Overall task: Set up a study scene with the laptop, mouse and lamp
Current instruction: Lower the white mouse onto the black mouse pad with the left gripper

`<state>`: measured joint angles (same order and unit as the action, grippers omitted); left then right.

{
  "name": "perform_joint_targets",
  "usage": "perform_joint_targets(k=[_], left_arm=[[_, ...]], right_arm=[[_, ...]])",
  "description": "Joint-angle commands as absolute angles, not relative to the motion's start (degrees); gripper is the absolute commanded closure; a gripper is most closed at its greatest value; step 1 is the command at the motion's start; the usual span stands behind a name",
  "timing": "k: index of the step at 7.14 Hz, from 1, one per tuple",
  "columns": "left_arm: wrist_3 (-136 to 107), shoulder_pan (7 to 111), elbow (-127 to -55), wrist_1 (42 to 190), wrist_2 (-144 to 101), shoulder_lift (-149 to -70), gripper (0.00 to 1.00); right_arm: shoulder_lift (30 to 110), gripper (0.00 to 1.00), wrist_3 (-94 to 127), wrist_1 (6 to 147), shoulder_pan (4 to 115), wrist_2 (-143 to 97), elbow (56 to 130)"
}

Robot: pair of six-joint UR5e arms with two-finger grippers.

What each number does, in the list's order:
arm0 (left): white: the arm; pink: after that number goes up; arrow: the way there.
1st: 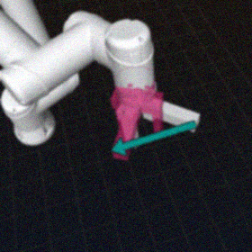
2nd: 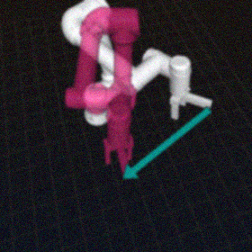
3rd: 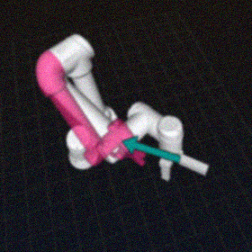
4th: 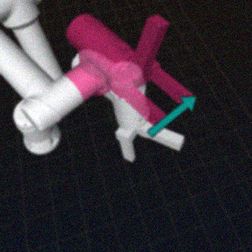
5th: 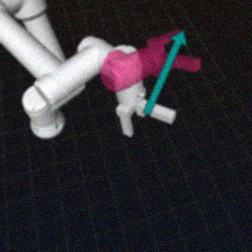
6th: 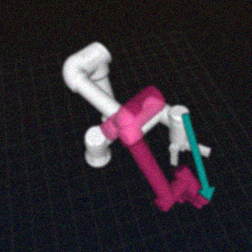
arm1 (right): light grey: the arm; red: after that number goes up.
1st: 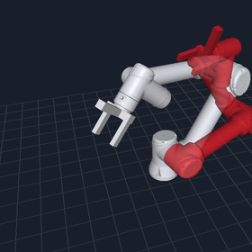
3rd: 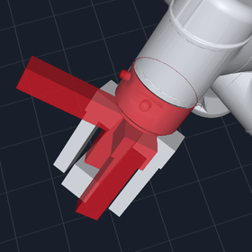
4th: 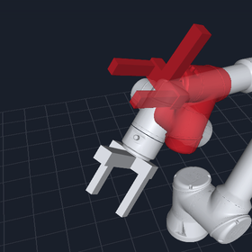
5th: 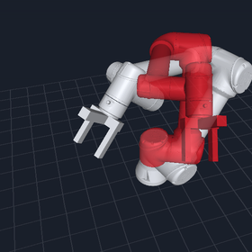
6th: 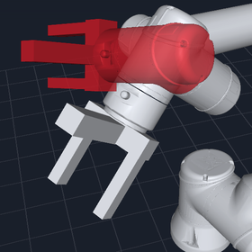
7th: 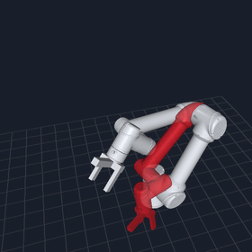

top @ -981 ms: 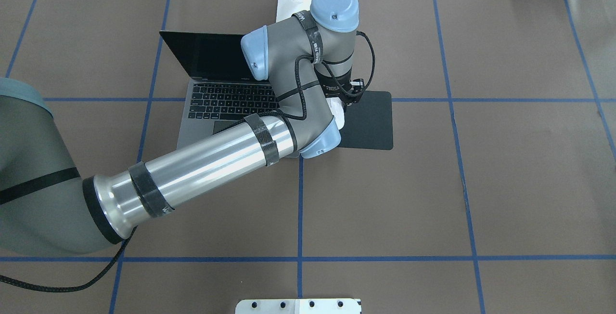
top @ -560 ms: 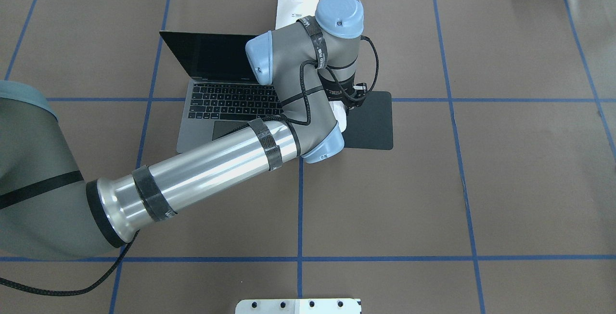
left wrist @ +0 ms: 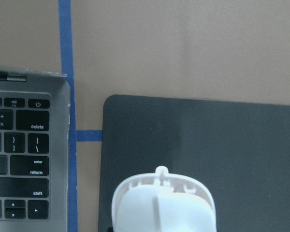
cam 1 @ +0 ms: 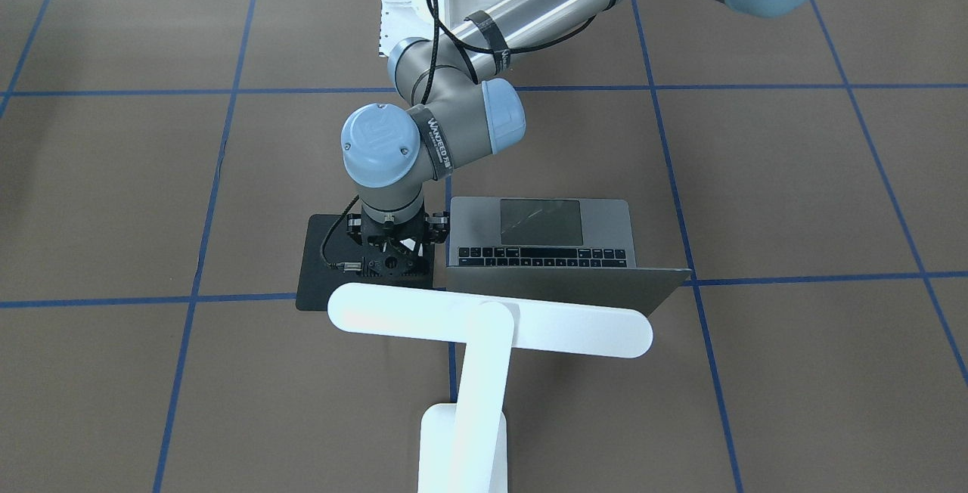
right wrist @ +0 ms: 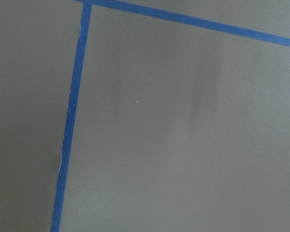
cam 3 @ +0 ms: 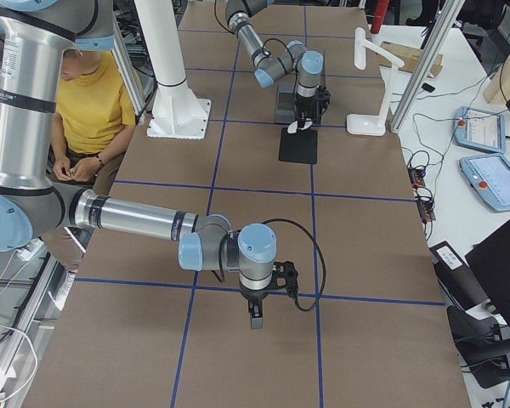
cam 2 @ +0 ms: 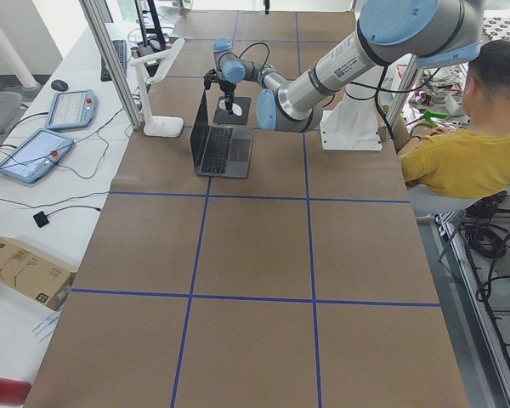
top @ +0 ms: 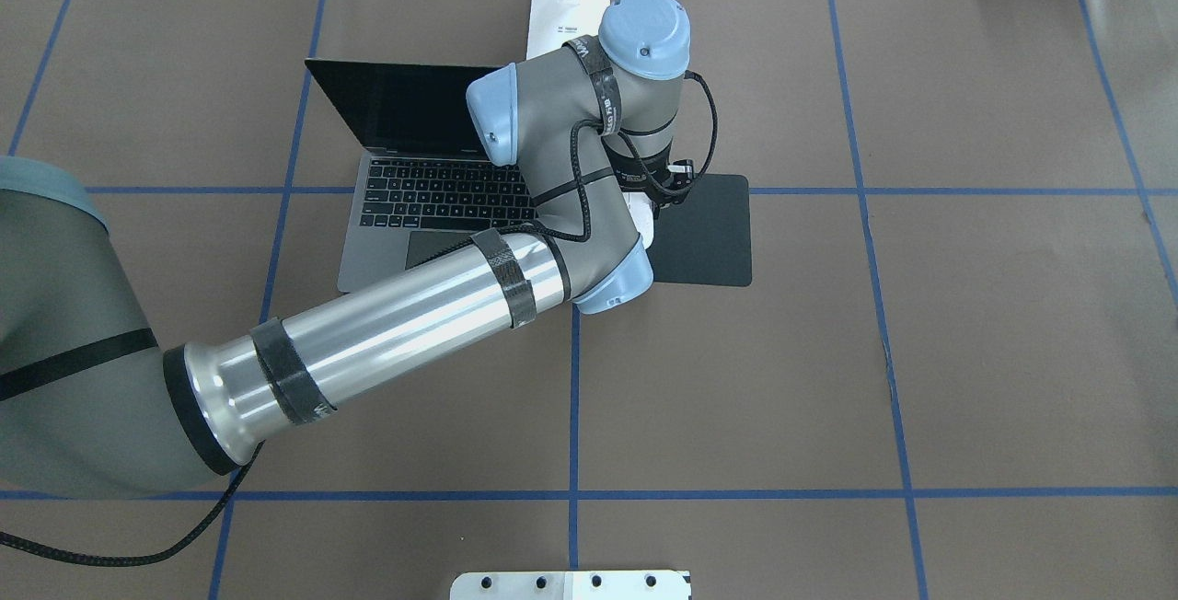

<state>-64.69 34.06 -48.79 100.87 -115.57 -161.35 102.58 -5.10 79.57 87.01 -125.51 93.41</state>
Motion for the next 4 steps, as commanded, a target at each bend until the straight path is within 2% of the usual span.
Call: perform_joint_targets(k=[1, 4], left_arm=[[-64.77, 33.84, -48.78, 101.16, -113.91, -161.02, 0.01], [-64.69, 34.45, -50.79, 101.16, -114.26, -161.10, 0.01]], right_arm=[[102.48, 0.00, -5.01, 79.63, 87.01, -125.51, 93.43], [102.39, 0.00, -5.01, 79.54, 87.01, -125.51, 93.51]])
